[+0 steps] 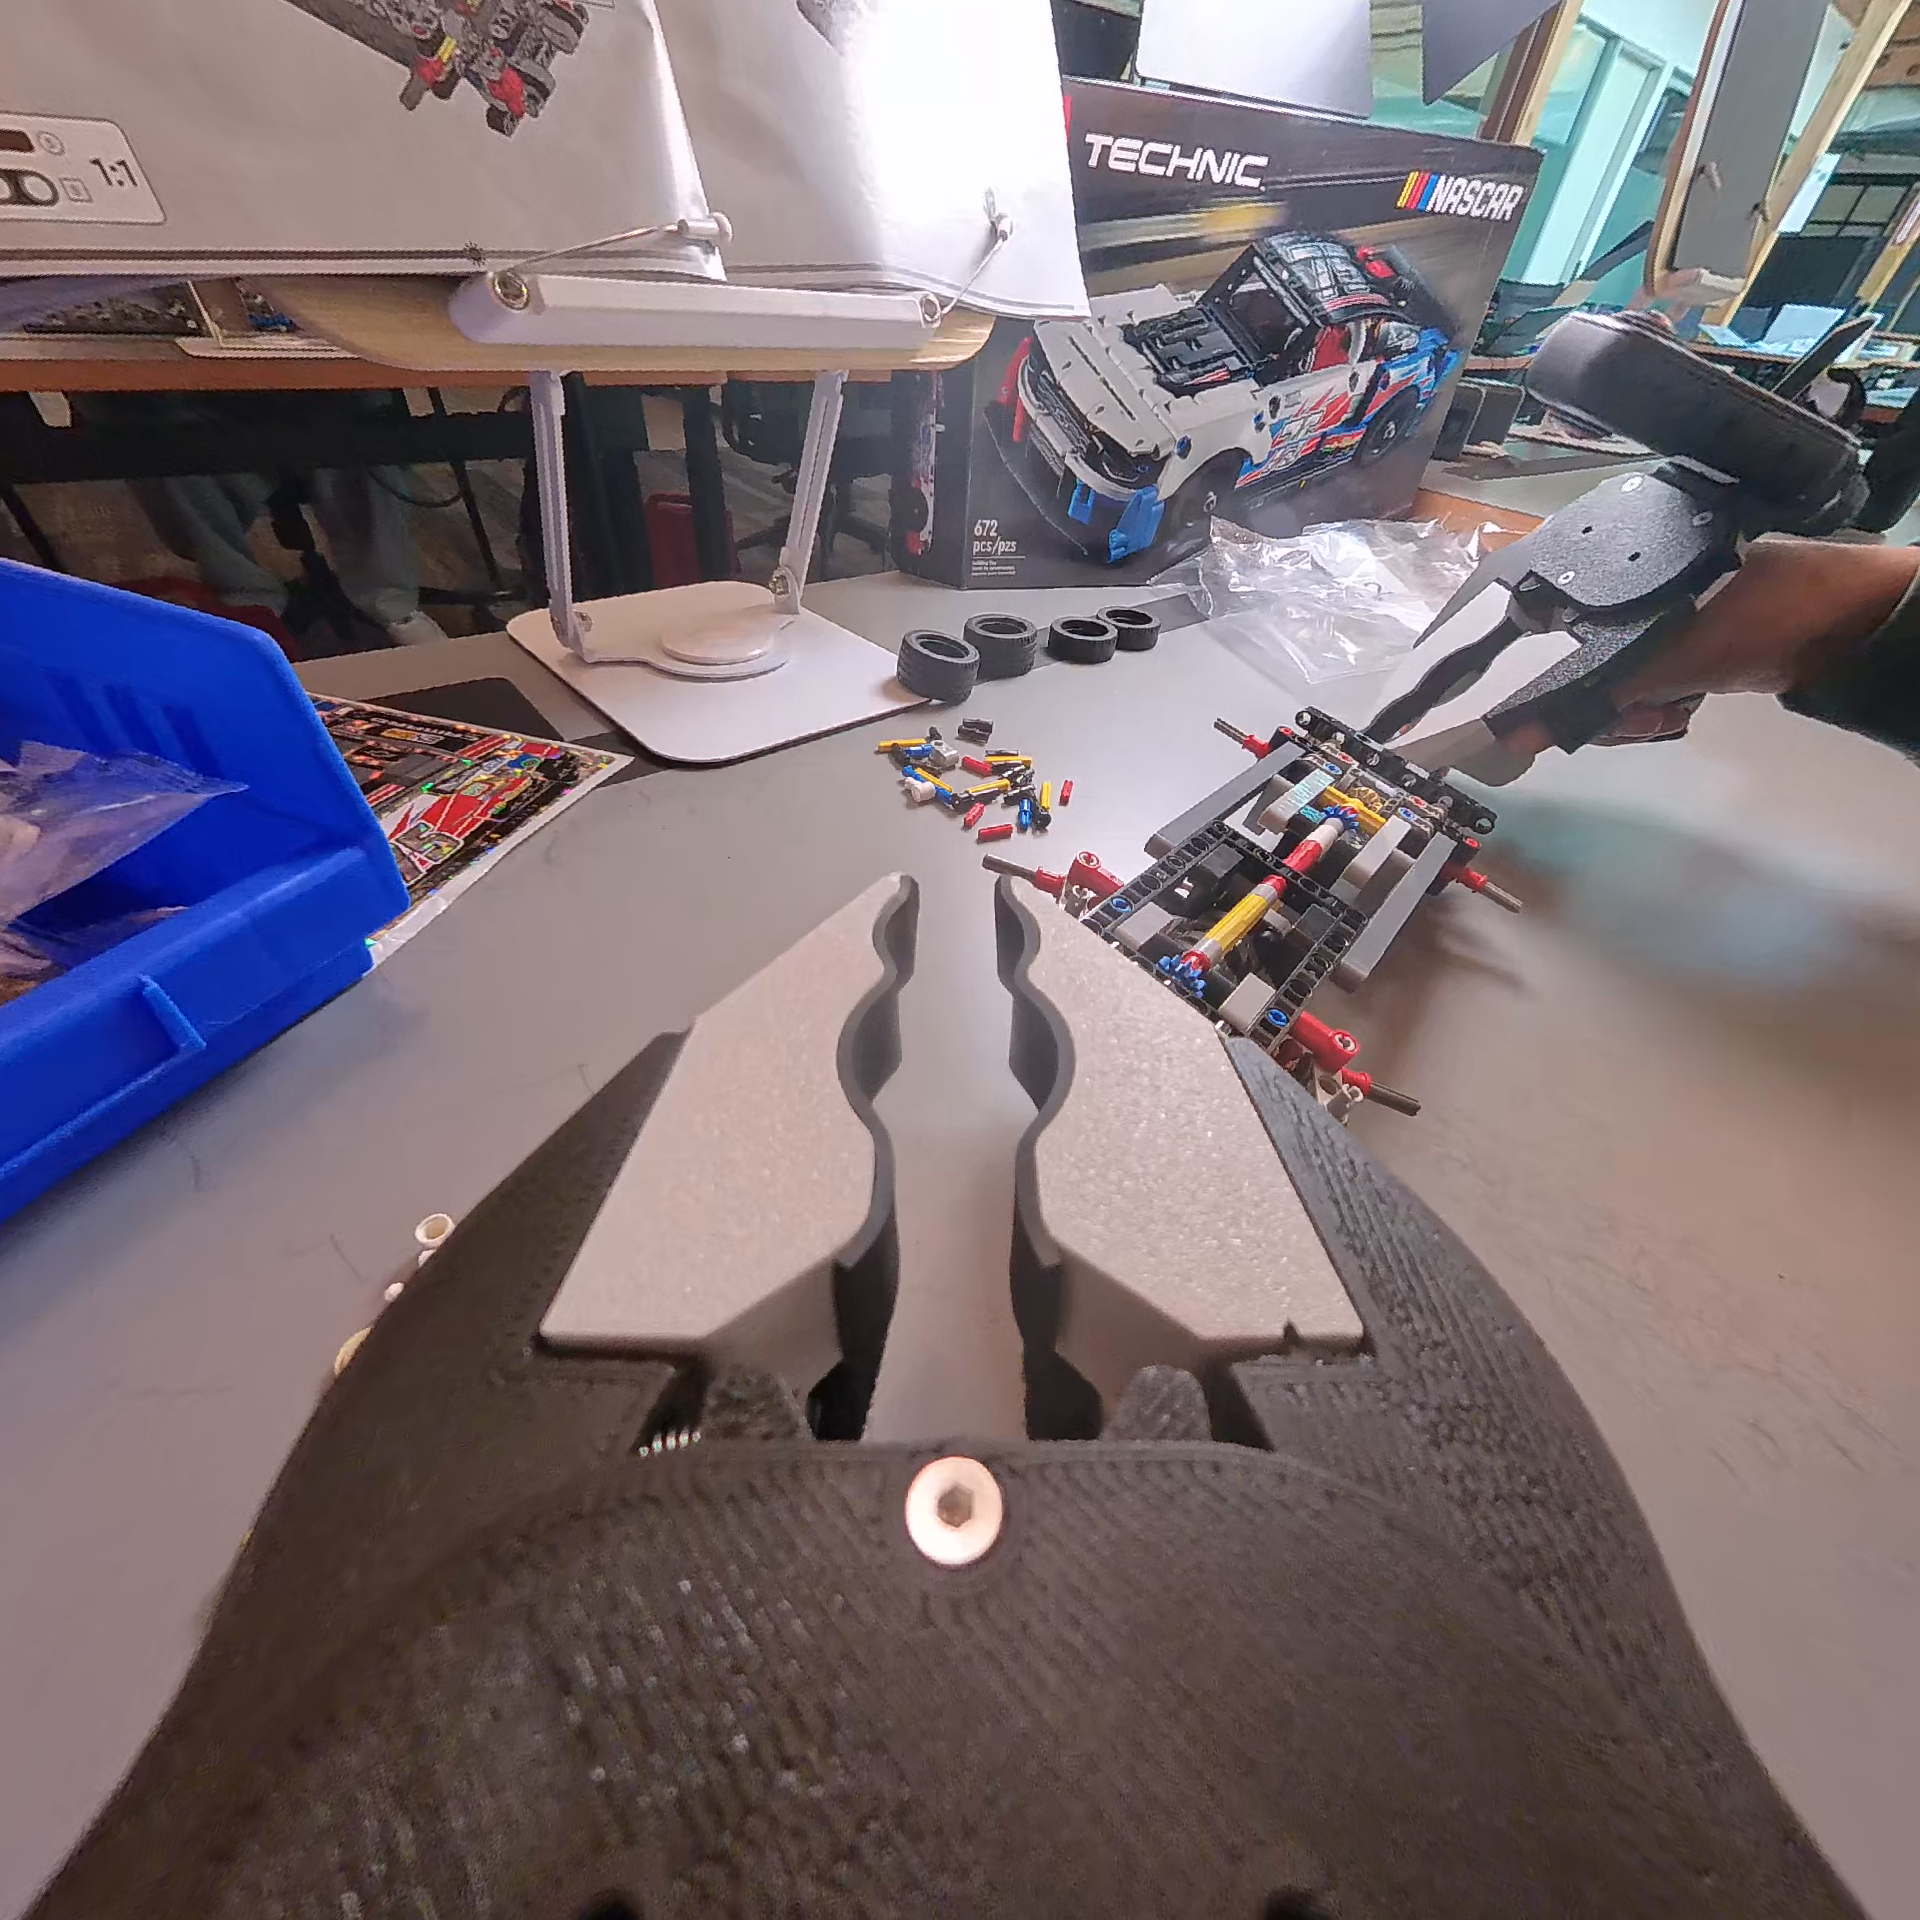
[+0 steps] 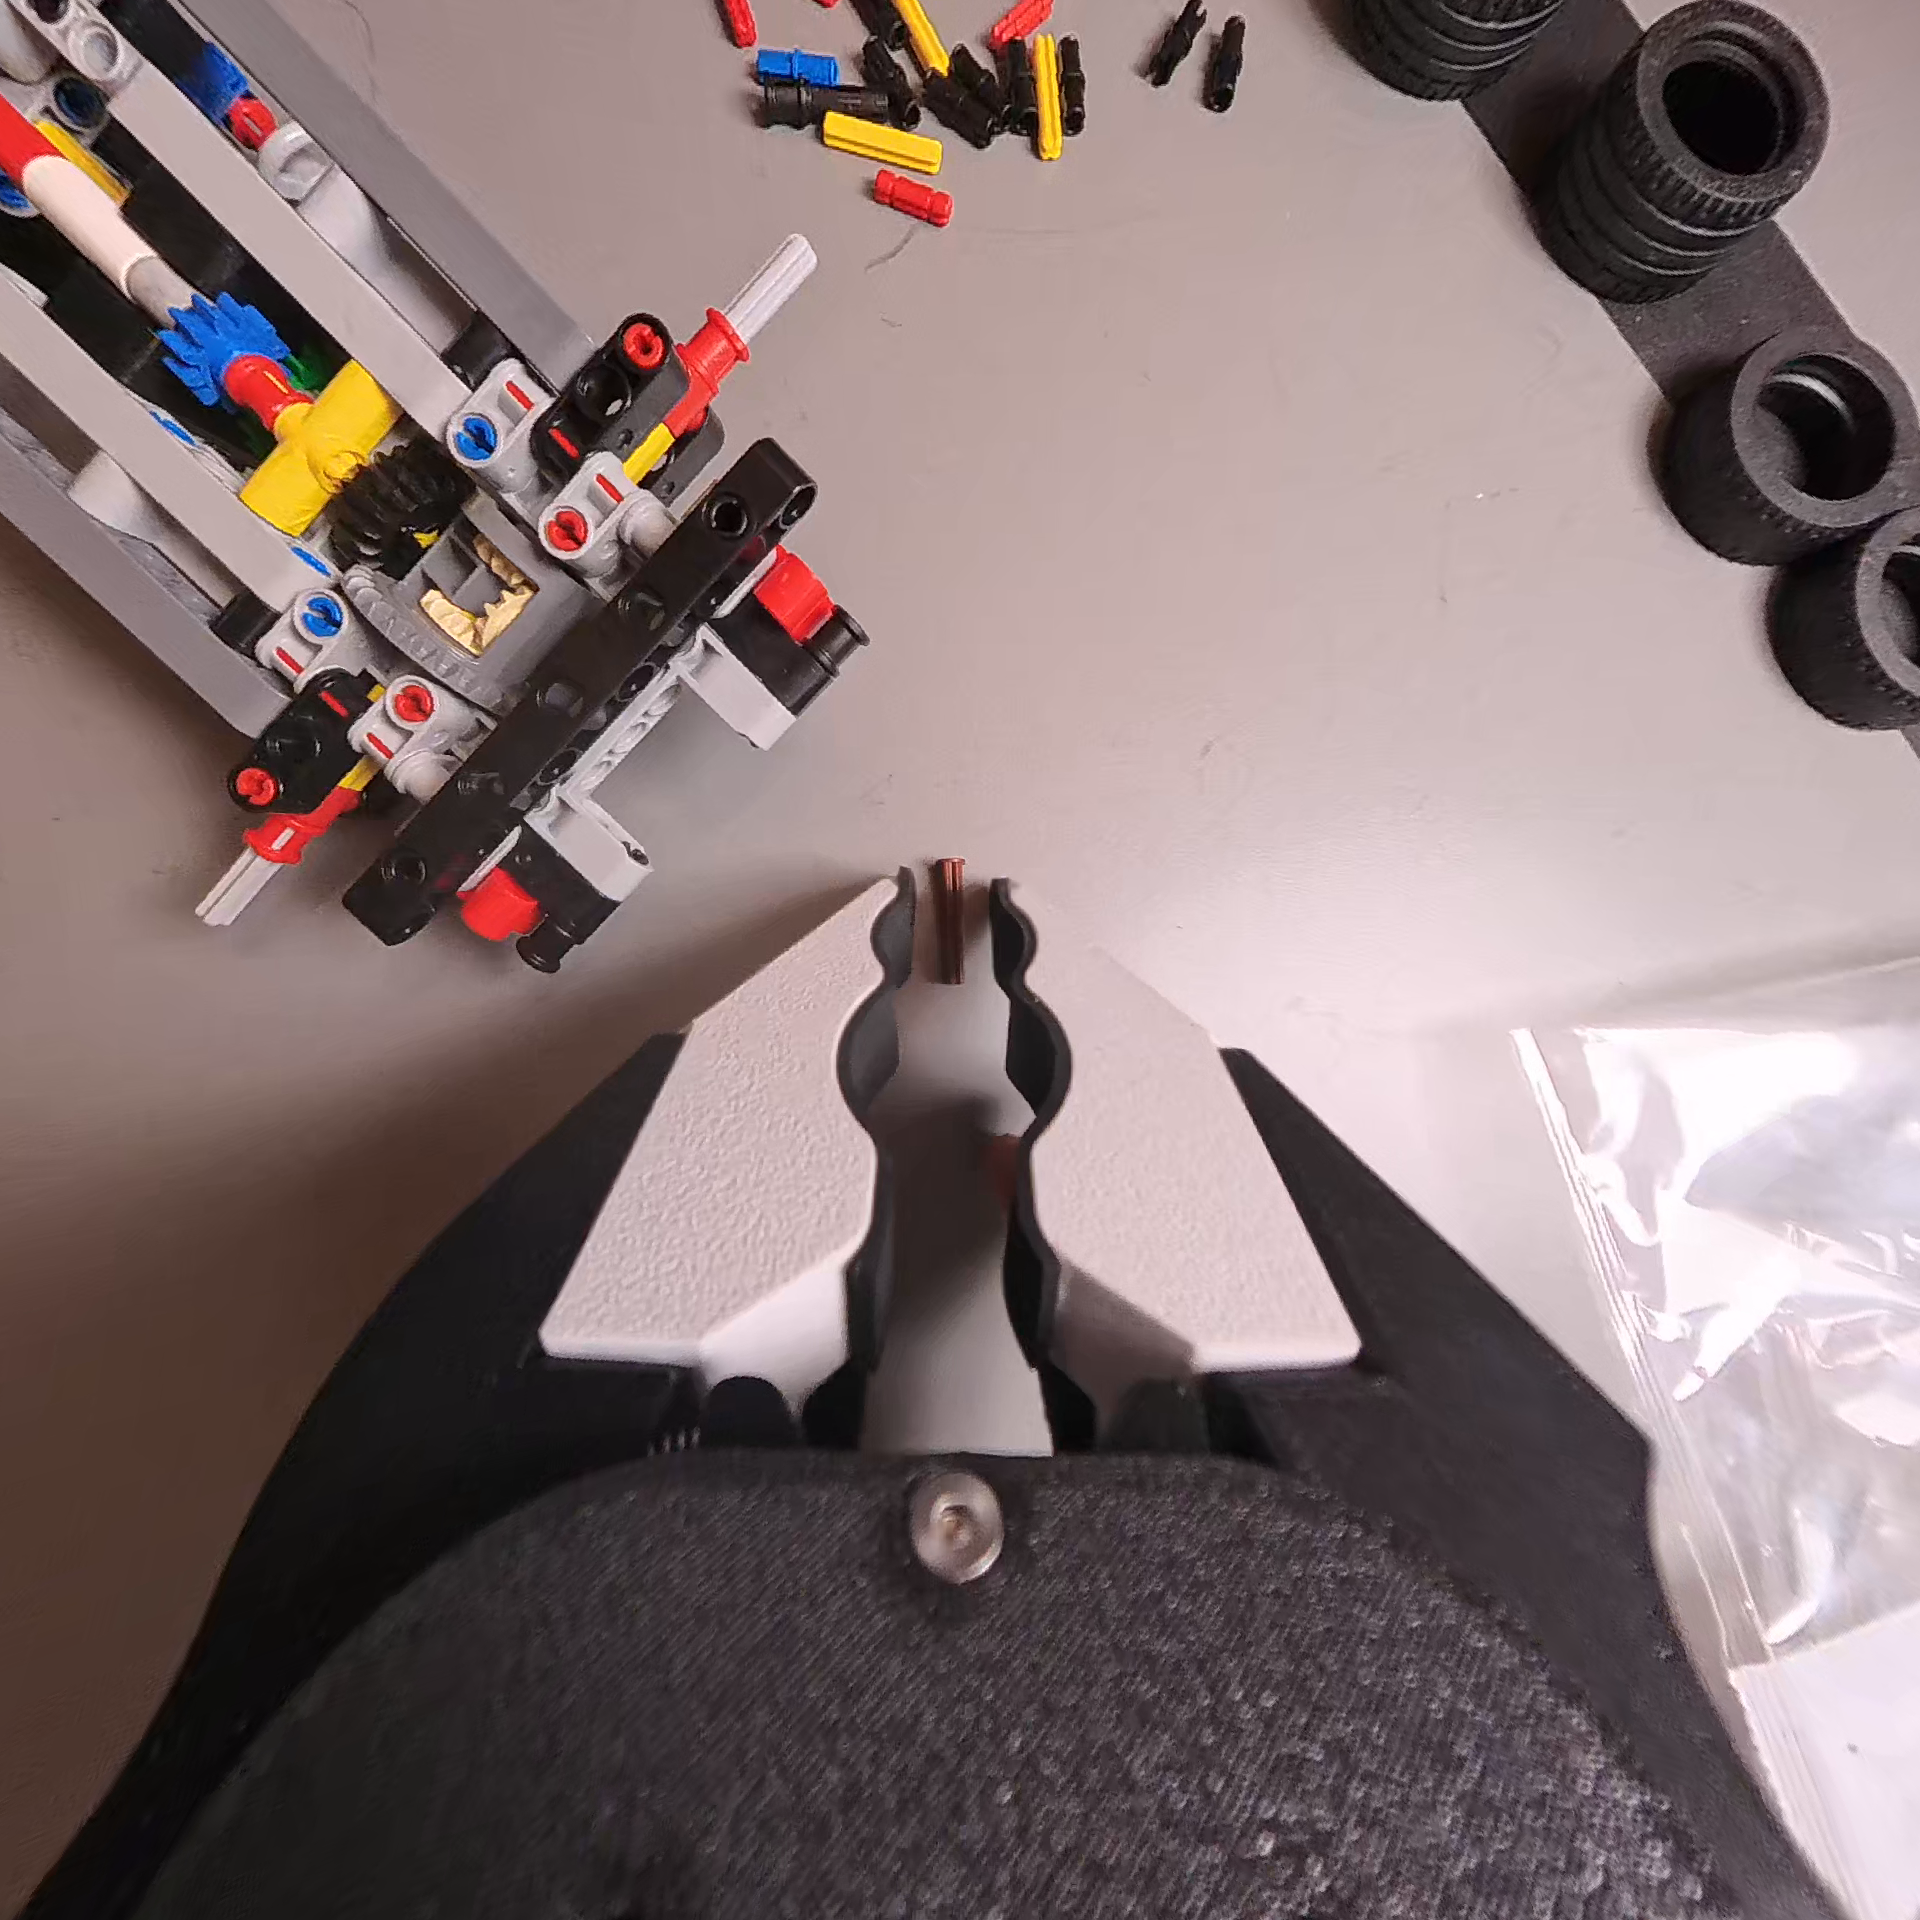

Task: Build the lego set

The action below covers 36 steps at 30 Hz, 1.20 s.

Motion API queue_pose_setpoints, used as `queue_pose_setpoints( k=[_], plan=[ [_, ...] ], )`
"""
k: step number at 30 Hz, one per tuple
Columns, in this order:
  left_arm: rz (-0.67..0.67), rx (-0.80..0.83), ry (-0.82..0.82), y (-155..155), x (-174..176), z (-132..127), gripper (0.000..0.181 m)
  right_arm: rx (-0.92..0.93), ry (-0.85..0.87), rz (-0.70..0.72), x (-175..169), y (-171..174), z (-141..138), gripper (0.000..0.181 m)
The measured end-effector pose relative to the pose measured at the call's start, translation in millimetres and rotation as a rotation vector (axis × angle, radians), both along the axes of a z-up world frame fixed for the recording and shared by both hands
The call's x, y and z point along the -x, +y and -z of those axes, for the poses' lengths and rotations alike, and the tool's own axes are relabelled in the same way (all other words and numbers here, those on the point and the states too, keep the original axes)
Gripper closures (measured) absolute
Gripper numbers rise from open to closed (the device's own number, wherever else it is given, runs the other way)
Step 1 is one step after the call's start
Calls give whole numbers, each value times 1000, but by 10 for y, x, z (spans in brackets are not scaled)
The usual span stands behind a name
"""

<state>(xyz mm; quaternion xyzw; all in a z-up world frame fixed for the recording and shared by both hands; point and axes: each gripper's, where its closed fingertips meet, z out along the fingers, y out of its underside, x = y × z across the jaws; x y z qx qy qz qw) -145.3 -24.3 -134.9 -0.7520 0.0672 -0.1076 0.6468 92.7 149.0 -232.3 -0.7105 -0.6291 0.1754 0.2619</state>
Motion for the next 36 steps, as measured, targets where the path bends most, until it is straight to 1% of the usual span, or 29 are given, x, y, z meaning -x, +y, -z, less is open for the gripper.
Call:
queue_pose_setpoints(
  k=[11, 21, 24, 28, 31, 36],
  plan=[
    [-1, 7, 0, 9, 3, 26, 168, 10, -7, -27, 11, -52, 7, 180],
    [-8, 15, 0, 20, 13, 56, 168, 15, -1, -23, 13, -48, 6, 180],
    [-11, 14, 0, 21, 20, 56, 169, -20, 4, -20, 42, 35, -48, 180],
    [-14, 20, -3, 31, 30, 73, 169, -61, 70, -29, 244, 190, -343, 181],
    [-18, 20, -2, 31, 44, 71, 169, -86, 100, -74, 468, 252, -529, 180],
    [-24, 20, -9, 32, 69, 72, 168, -86, 121, -175, 915, 234, -625, 180]
  ],
)
